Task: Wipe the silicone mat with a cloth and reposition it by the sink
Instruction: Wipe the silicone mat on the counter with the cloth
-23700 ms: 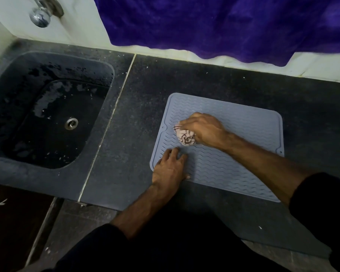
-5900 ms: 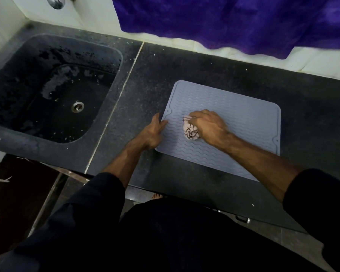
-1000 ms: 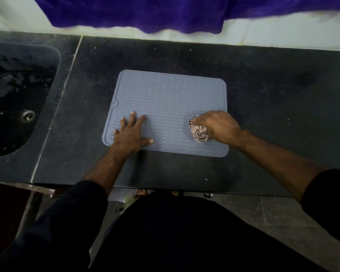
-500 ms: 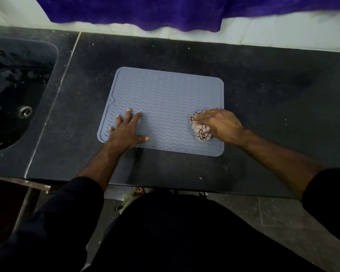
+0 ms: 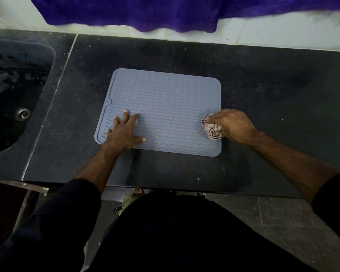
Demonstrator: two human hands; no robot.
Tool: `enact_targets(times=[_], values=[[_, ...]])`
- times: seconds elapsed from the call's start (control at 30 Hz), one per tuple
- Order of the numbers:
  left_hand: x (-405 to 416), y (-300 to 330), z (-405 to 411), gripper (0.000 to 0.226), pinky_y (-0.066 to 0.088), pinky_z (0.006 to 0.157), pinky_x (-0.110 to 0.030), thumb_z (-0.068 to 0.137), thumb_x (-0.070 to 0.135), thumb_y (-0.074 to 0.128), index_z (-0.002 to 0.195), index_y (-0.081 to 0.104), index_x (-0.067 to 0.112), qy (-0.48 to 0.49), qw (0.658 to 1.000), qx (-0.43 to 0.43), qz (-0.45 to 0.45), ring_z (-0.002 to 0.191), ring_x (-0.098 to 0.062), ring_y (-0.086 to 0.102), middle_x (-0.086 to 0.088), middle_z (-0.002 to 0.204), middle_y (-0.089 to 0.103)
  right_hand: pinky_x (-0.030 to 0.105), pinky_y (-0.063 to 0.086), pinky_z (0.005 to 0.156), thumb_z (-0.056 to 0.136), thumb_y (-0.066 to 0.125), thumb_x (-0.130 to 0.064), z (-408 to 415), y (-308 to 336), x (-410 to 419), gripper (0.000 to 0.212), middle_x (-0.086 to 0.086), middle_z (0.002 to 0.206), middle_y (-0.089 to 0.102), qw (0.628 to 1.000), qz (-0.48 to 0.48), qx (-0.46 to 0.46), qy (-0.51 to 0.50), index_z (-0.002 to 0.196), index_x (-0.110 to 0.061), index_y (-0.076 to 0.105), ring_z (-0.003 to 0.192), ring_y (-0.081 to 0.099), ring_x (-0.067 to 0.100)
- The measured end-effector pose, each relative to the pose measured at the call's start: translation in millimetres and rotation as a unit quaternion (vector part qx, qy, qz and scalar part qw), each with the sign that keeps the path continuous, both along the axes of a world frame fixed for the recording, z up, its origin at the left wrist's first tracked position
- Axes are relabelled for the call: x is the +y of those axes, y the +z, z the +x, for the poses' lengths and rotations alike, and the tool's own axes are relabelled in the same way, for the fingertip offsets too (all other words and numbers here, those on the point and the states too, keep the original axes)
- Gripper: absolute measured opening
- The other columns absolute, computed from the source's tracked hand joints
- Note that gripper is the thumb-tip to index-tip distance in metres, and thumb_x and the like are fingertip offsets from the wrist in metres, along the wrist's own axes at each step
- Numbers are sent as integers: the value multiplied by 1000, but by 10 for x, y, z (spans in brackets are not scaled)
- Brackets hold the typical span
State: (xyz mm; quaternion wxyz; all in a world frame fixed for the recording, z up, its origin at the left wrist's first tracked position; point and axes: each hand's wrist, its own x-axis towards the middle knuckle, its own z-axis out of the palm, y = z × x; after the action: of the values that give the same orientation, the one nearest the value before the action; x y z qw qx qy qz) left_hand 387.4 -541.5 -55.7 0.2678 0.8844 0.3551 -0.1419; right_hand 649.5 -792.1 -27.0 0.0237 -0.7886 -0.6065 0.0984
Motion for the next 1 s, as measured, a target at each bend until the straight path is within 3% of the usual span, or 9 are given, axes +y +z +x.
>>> enact_targets(times=[0.13, 0.23, 0.37, 0.53, 0.73, 1.0], values=[[-12, 27, 11, 94, 7, 110, -69, 82, 41, 71, 153, 8, 33, 4, 1000, 3, -2, 145, -37, -13, -1, 161, -15, 39, 39, 103, 77, 74, -17, -10, 69, 80, 48, 9, 128, 61, 999, 24, 20, -12, 124, -15, 62, 121, 54, 27], [-13, 32, 16, 95, 9, 110, -70, 82, 40, 71, 153, 8, 32, 0, 1000, 2, -6, 145, -37, -13, -2, 161, -14, 37, 33, 108, 75, 75, -12, -187, 2, 188, 57, 6, 137, 55, 999, 4, 38, 36, 129, -16, 57, 129, 47, 25], [-21, 46, 12, 94, 9, 110, -70, 82, 40, 71, 152, 10, 32, 8, 1000, 2, -4, 145, -37, -13, -2, 161, -13, 36, 31, 109, 78, 71, -13, -149, -48, 81, 49, 5, 135, 57, 999, 0, 34, 21, 126, -16, 60, 128, 48, 24], [-27, 55, 24, 94, 8, 110, -69, 82, 39, 71, 152, 9, 32, 10, 1000, 3, -6, 145, -37, -14, -1, 161, -14, 40, 40, 102, 81, 70, -14, 9, 29, -41, 39, 9, 124, 65, 1000, 10, 15, 9, 120, -15, 64, 117, 58, 29], [-1, -9, 18, 96, 7, 110, -70, 81, 40, 72, 152, 8, 34, 5, 1000, -1, -4, 145, -37, -14, -1, 161, -14, 37, 32, 109, 75, 72, -7, -165, -17, 140, 53, 7, 134, 57, 999, -8, 24, 44, 125, -13, 60, 128, 48, 24], [20, -54, -1, 97, 6, 109, -70, 81, 42, 71, 152, 7, 35, 4, 1000, -5, 1, 145, -37, -14, 0, 161, -15, 43, 37, 107, 80, 68, -9, 6, -3, -135, 43, 13, 128, 61, 1000, -5, 11, -10, 123, -12, 62, 122, 54, 30]])
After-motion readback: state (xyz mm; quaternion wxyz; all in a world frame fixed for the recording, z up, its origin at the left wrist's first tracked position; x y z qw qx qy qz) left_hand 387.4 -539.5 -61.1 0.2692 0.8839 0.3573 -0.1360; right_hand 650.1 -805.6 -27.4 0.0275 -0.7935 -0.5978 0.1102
